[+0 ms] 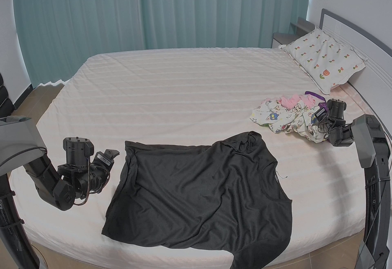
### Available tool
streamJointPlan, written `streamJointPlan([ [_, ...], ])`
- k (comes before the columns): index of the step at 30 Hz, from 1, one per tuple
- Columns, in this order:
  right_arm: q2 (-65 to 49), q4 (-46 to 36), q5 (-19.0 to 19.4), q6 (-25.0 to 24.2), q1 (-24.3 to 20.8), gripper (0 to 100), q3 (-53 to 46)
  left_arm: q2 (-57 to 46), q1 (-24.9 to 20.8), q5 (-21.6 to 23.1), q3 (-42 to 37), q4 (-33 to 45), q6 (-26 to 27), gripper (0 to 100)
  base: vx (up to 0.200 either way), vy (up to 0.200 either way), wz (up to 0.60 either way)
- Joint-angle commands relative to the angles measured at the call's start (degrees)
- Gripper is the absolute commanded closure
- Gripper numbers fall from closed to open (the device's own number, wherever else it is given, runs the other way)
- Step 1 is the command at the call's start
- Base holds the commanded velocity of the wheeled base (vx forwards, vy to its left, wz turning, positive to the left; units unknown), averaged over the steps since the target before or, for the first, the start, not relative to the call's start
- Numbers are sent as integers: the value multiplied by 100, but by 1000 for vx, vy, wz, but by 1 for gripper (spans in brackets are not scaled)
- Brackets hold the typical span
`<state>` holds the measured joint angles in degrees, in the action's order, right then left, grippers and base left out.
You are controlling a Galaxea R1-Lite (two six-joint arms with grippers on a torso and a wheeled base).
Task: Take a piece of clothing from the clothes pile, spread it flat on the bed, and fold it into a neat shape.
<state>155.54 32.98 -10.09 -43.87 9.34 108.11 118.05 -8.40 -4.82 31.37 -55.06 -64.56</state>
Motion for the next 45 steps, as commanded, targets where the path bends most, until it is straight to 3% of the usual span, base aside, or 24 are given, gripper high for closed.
streamJointPlan([
  [1, -279, 86, 350, 371, 33, 100, -888, 7, 23, 139, -122, -4, -13, 0, 0, 0, 0],
  [2, -296, 104, 377, 388, 24, 0, -923, 7, 23, 148, -131, -4, -13, 0, 0, 0, 0],
  [6, -841, 1123, 992, 582, -196, 0, -2268, 16, 66, 323, -236, -4, -13, 0, 0, 0, 0],
  [10, -1500, 1492, 1642, 810, -275, 0, -3357, 16, 66, 341, -377, -13, 23, 0, 0, 0, 0],
  [17, -2493, 1888, 2152, 898, -248, 0, -4720, -19, 66, 341, -632, -22, 251, 0, 0, 0, 0],
  [24, -3012, 1932, 2345, 1144, -169, 0, -5836, 60, 40, 350, -825, -242, 427, 0, 0, 0, 0],
  [30, -3328, 2301, 2293, 1030, -521, 0, -6829, 148, 14, 350, -1027, -426, 647, 0, -33, 0, 0],
  [33, -3381, 2635, 2187, 626, -758, 0, -7392, 148, -13, 350, -1247, -426, 1086, 0, -200, 0, 0],
  [40, -3153, 3382, 1871, -341, -1092, 0, -7998, 420, -276, 323, -1458, -347, 1552, 0, -200, 0, 0],
  [45, -2713, 3980, 1844, -640, -1145, 0, -8306, 842, -355, 191, -1555, -391, 1939, 0, -40, 0, 0],
])
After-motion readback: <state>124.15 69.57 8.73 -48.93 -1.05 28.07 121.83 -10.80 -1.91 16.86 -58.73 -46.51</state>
